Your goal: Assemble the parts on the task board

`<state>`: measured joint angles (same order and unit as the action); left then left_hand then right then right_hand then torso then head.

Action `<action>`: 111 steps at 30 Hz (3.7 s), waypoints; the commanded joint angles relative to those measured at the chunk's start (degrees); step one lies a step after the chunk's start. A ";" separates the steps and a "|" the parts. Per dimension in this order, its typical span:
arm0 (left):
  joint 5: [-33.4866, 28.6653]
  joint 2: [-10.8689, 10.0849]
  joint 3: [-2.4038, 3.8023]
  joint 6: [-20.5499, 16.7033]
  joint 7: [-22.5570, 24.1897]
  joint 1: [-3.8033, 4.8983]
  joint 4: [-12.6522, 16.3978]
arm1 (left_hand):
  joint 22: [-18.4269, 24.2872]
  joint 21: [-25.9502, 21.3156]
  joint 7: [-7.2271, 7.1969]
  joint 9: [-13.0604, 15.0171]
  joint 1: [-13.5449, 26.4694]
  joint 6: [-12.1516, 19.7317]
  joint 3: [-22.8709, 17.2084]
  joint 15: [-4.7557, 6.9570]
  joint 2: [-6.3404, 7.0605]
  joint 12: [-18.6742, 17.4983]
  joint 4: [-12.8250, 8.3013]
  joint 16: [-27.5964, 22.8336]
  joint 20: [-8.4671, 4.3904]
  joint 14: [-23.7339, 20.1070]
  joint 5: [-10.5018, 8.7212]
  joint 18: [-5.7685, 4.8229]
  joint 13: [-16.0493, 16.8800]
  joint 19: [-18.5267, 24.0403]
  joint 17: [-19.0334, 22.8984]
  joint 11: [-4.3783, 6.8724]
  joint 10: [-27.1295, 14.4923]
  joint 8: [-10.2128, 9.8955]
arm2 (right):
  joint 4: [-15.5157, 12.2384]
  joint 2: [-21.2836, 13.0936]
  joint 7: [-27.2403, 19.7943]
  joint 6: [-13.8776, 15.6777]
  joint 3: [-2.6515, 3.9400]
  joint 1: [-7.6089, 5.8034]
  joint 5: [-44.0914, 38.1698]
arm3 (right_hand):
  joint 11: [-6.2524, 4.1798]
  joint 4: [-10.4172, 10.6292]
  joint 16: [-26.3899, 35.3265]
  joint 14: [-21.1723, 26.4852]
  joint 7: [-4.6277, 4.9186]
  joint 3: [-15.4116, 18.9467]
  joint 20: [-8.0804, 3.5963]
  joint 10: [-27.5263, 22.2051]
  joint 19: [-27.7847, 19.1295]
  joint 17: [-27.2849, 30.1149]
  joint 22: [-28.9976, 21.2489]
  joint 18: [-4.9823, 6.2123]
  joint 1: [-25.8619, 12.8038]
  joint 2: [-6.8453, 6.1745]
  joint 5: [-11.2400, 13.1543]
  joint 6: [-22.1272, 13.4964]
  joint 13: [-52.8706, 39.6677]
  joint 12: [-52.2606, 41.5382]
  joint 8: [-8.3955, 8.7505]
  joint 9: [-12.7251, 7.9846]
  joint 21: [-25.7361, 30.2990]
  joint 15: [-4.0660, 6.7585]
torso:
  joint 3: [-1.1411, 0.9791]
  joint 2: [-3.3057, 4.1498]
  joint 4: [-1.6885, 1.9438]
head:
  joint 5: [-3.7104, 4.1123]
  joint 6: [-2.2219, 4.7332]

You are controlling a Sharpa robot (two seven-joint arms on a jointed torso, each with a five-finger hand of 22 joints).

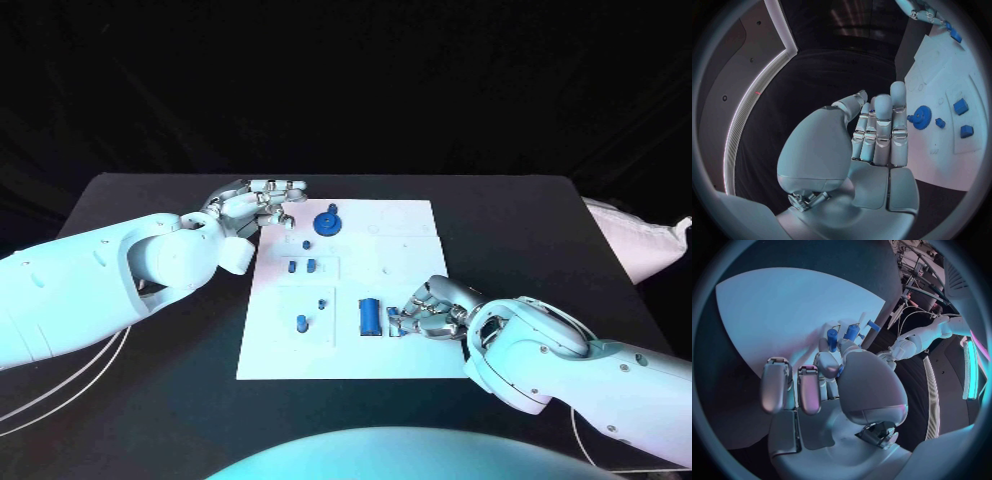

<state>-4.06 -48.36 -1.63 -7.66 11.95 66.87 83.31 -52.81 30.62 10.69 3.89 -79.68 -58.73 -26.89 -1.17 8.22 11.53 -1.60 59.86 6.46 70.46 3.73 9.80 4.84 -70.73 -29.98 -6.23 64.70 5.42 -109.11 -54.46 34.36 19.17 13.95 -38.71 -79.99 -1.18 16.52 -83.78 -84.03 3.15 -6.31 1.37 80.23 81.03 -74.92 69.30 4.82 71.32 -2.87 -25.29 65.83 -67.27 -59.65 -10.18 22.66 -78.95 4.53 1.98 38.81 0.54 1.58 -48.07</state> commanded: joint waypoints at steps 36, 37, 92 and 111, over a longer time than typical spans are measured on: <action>0.44 0.16 0.04 1.18 0.11 0.02 -0.05 | 0.09 -0.24 0.05 -0.02 0.24 0.42 0.09 0.05 -0.52 0.23 -0.21 -0.06 0.16 -0.41 0.10 0.58 -0.05 0.35 0.04 -0.02 -0.55 0.15 | -2.37 -1.40 -0.44 -2.86 -0.07 0.17 -3.62 | -0.32 0.15 -0.67 -4.19 -0.44 9.29 -0.12 1.14 0.59 -5.21 0.74 -0.76 -10.42 1.79 11.48 0.89 -2.16 -1.85 -0.55 1.01 -0.39 0.60 | -0.04 -0.04 0.01 | 0.12 -0.02; 0.44 0.16 0.04 1.19 0.11 0.02 -0.06 | 0.09 -0.24 0.05 -0.02 0.24 0.42 0.09 0.05 -0.52 0.23 -0.21 -0.06 0.16 -0.41 0.10 0.58 -0.05 0.35 0.04 -0.02 -0.55 0.15 | -2.43 -1.41 -0.45 -2.95 -0.07 0.18 -3.56 | -0.32 0.15 -0.67 -4.19 -0.44 9.31 -0.12 1.14 0.59 -5.21 0.74 -0.76 -10.41 1.83 11.45 0.89 -2.17 -1.85 -0.56 1.01 -0.39 0.60 | -0.02 -0.03 0.03 | 0.12 -0.01; 0.45 0.02 0.02 1.47 -0.32 -0.04 -0.10 | 0.09 -0.26 0.06 -0.02 0.24 0.47 0.09 0.05 -0.61 0.33 -0.27 -0.06 0.17 -0.48 0.11 0.59 -0.05 0.36 0.16 -0.04 -0.64 0.18 | -0.86 -1.19 0.08 -6.24 -0.06 0.36 -8.10 | -0.40 -2.95 -0.89 -4.25 -0.47 10.81 -0.19 1.36 0.79 -5.68 1.37 -0.86 -0.43 3.38 11.56 0.87 -3.02 -1.87 -0.49 1.45 -0.64 0.66 | -0.04 -0.03 -0.03 | 0.36 -0.15; -2.36 0.62 0.01 -1.22 2.48 -1.69 -2.07 | 0.19 -0.49 0.11 0.00 1.51 0.61 0.69 -0.12 -0.89 0.78 0.41 0.07 0.35 -0.63 0.06 0.55 -0.07 0.42 0.45 -0.12 -0.99 0.34 | 7.42 -1.48 -24.27 10.39 0.33 -5.76 29.06 | 1.86 -3.12 3.12 -2.94 2.22 13.43 1.16 -4.63 -2.54 0.21 -5.03 0.39 3.66 3.74 8.45 -5.31 5.54 11.24 3.55 0.04 3.42 -1.10 | 0.30 -2.47 -0.84 | 0.41 1.41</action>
<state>-4.41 -47.95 -1.68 -7.78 12.09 65.21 81.41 -52.66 30.30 10.90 3.89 -78.69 -58.50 -26.45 -1.35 7.24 12.07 -1.16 59.86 6.67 70.27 3.73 9.79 4.84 -70.52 -29.59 -6.43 64.08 5.42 -102.38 -56.16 20.91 24.49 14.29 -44.29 -65.45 0.63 13.71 -80.81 -84.08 5.28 7.27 2.48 75.95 78.81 -74.77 64.81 4.83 74.49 0.66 -16.66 60.85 -61.95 -48.75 -6.82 22.76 -75.87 3.74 2.07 37.42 0.02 2.18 -46.70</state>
